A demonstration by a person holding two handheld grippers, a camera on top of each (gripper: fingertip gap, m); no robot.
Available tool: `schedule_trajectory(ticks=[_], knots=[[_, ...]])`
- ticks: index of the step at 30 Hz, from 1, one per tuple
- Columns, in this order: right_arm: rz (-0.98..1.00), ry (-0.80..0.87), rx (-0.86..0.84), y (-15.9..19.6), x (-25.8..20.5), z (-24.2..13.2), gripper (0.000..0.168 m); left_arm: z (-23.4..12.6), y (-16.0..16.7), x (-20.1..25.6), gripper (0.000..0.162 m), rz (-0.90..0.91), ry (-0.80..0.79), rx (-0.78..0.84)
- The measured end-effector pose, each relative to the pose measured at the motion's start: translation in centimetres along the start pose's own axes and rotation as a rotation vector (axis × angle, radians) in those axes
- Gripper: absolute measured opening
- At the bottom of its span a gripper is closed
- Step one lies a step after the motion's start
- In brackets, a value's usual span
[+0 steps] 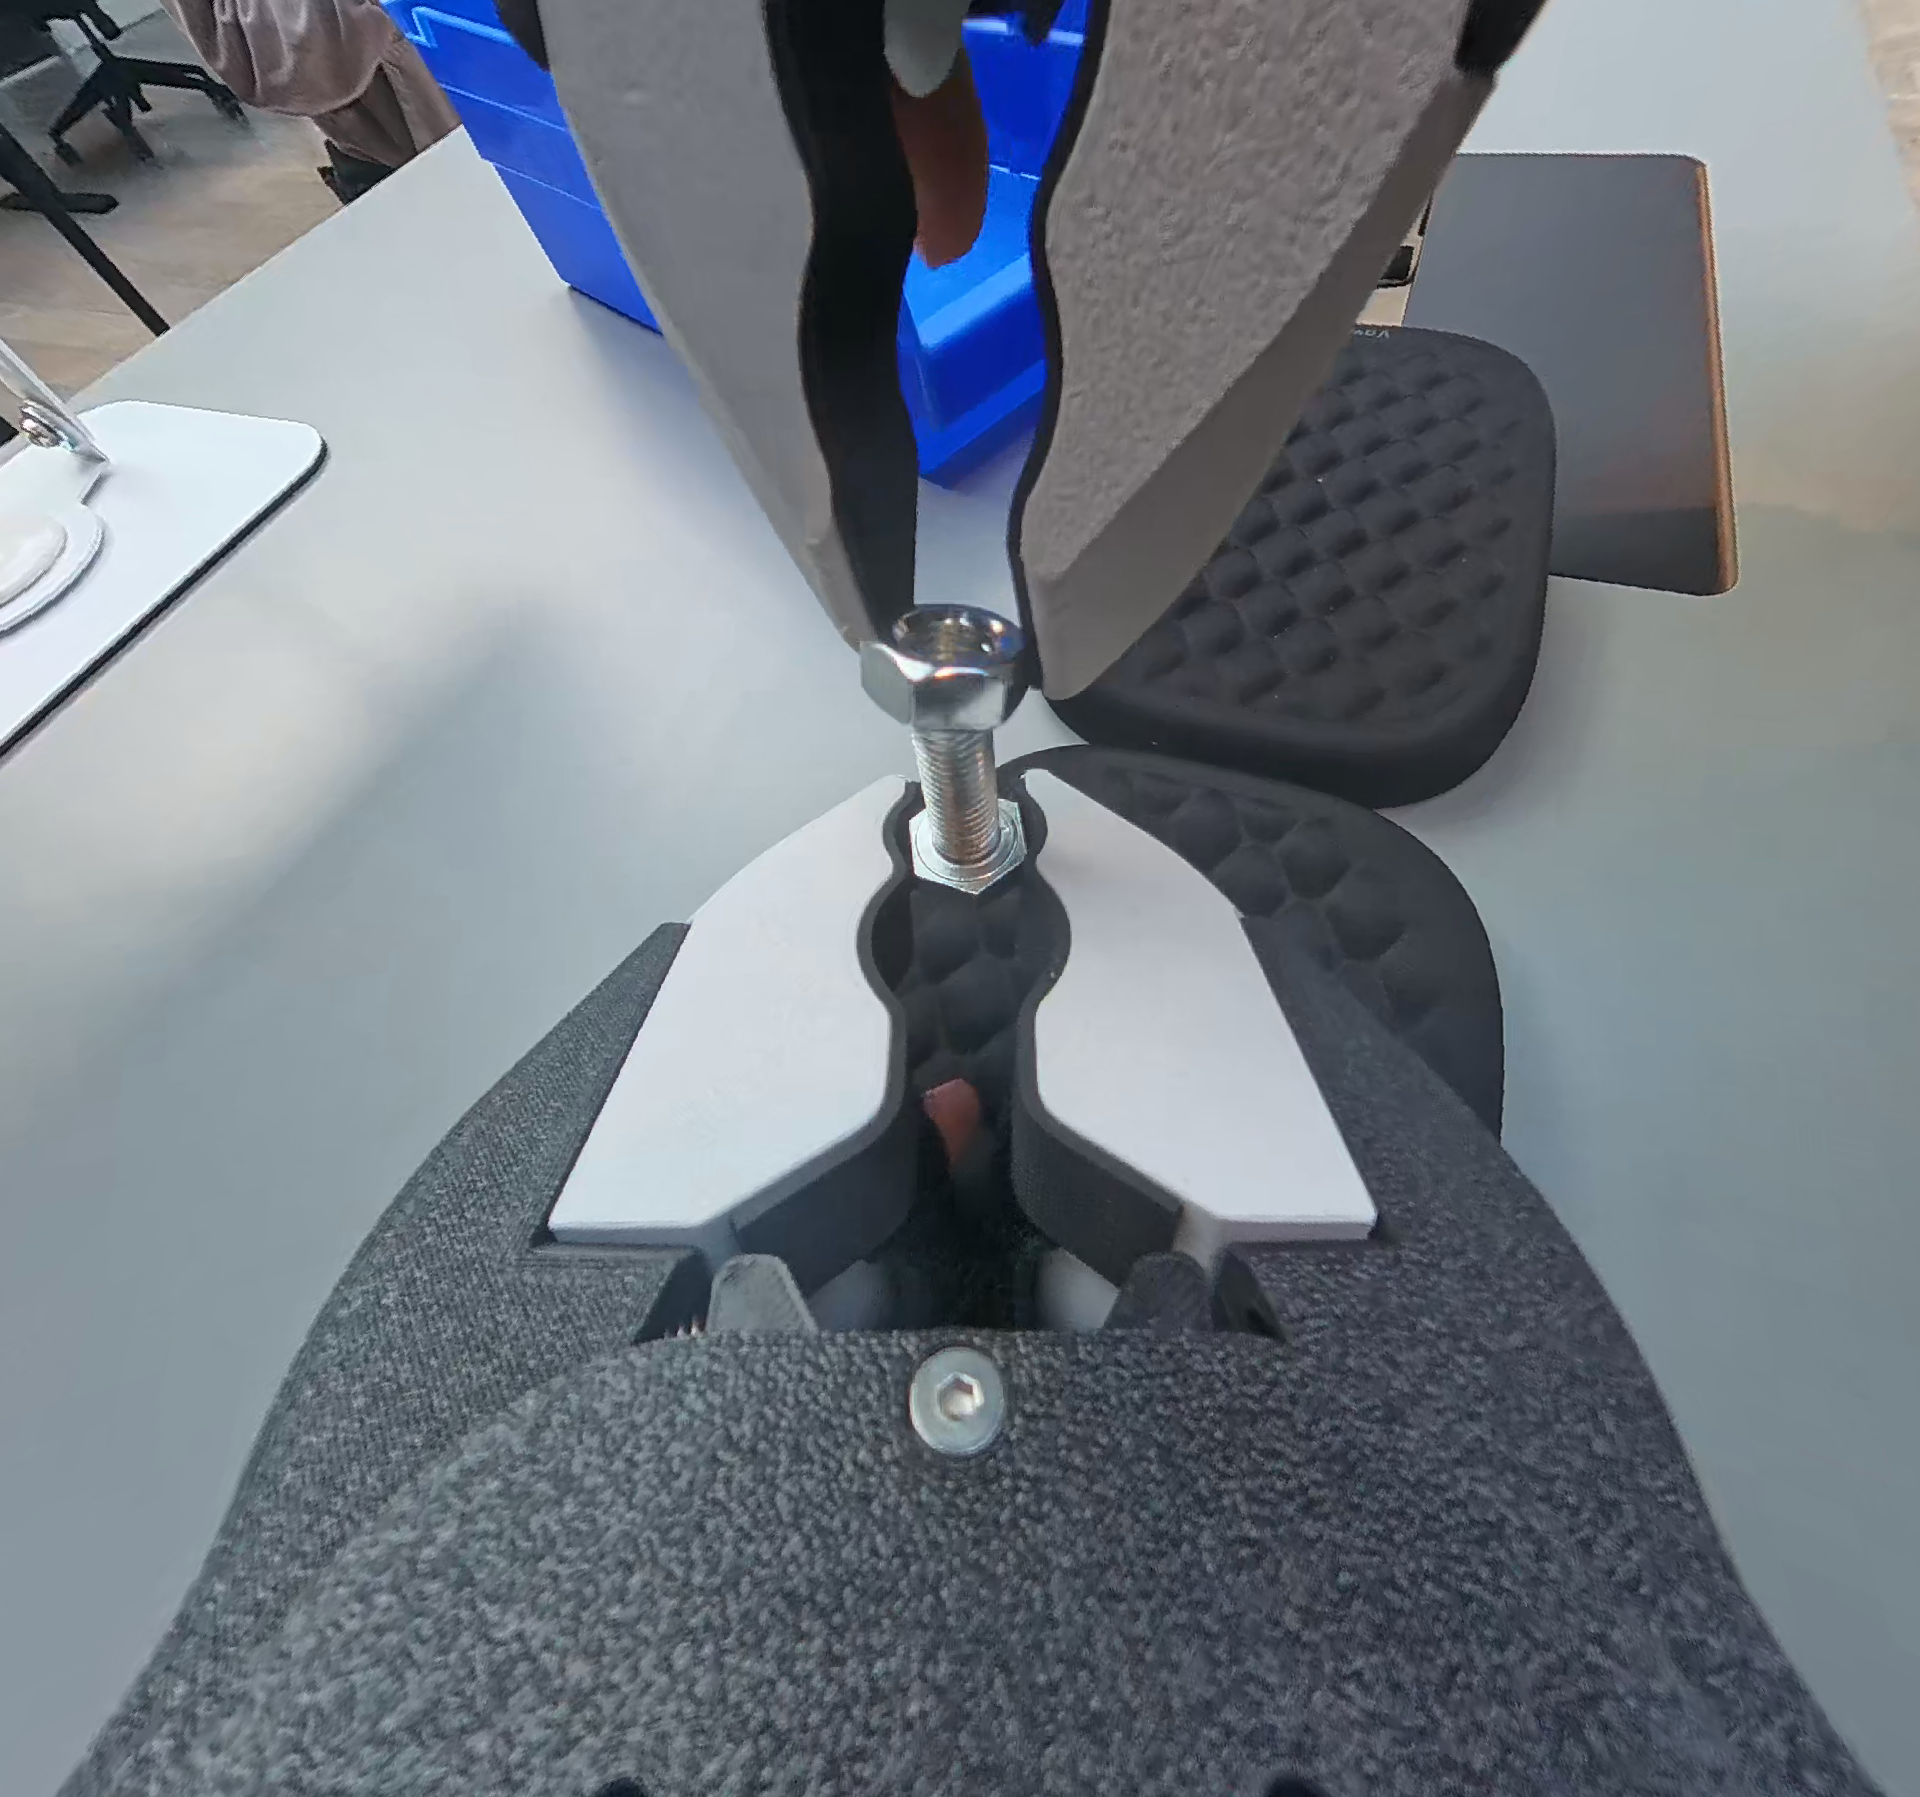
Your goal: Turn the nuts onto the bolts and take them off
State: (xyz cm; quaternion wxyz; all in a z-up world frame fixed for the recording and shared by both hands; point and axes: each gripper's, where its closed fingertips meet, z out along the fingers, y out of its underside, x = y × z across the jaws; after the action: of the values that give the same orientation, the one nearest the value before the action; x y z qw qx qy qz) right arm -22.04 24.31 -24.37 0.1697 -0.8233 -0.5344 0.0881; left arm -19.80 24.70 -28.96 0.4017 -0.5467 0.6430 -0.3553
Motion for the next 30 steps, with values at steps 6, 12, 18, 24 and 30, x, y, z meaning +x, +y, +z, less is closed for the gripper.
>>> schedule_trajectory(ticks=[6,12,18,24,30], knots=[[-0.137,-0.06,-0.173,0.36,-0.38,-0.23,0.016,0.25,0.46,0.4,0.016,0.035,0.011,-0.034],[-0.208,-0.097,-0.276,0.41,-0.44,0.14,0.016,0.15,0.38,0.57,0.016,0.037,0.023,-0.028],[-0.26,-0.102,-0.364,0.55,-0.36,0.16,0.016,0.14,0.41,0.64,0.016,0.038,0.028,-0.03],[-0.198,-0.102,-0.352,0.62,-0.03,0.03,0.016,0.03,0.29,0.36,0.016,0.024,0.015,-0.017],[-0.06,-0.133,-0.252,0.53,0.26,-0.2,0.016,-0.12,-0.08,-0.13,0.016,0.013,-0.018,0.014]])
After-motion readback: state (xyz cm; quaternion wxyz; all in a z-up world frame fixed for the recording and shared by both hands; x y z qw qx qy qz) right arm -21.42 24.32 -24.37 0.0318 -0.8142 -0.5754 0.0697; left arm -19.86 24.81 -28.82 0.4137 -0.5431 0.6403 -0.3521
